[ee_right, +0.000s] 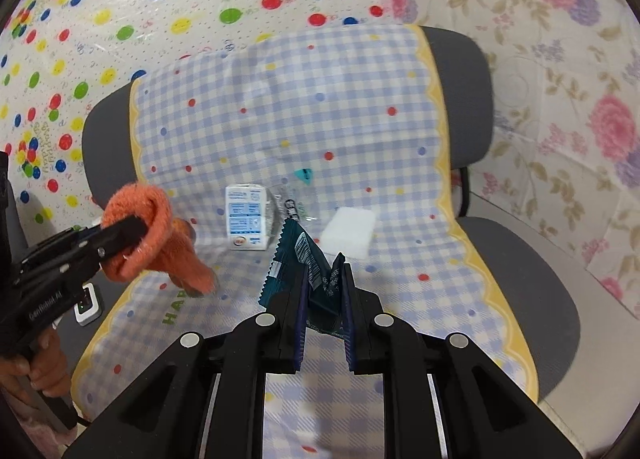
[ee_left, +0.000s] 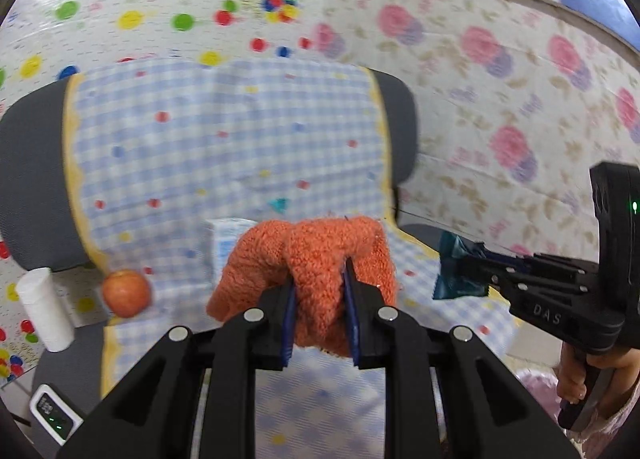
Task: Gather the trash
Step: 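Carry the glove and snack packet over the bin and open both tools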
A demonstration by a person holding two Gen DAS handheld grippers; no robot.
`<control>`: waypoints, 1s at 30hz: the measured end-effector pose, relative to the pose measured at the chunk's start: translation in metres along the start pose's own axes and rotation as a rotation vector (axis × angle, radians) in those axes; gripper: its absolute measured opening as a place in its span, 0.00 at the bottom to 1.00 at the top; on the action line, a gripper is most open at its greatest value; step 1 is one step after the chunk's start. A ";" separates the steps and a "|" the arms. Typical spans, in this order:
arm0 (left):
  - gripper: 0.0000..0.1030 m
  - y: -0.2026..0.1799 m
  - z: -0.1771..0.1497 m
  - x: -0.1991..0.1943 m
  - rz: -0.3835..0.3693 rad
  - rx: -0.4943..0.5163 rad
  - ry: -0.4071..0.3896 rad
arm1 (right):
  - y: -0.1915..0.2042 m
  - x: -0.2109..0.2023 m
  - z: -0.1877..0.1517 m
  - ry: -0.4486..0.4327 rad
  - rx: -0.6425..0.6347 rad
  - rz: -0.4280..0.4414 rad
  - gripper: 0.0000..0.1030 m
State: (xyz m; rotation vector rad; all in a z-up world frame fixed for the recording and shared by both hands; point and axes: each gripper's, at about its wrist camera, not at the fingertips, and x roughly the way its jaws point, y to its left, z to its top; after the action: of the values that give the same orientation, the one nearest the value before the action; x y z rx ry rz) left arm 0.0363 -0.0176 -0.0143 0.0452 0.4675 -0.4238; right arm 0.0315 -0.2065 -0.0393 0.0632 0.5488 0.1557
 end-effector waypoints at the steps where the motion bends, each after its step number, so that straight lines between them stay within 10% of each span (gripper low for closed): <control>1: 0.18 -0.009 -0.002 0.001 -0.018 0.013 0.003 | -0.003 -0.004 -0.003 -0.001 0.005 -0.010 0.16; 30: 0.19 -0.217 -0.072 0.001 -0.438 0.316 0.067 | -0.123 -0.164 -0.142 0.003 0.259 -0.511 0.18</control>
State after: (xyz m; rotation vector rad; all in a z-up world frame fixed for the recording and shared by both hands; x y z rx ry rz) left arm -0.0813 -0.2058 -0.0674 0.2669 0.4724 -0.9264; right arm -0.1651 -0.3522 -0.0887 0.1716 0.5694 -0.4145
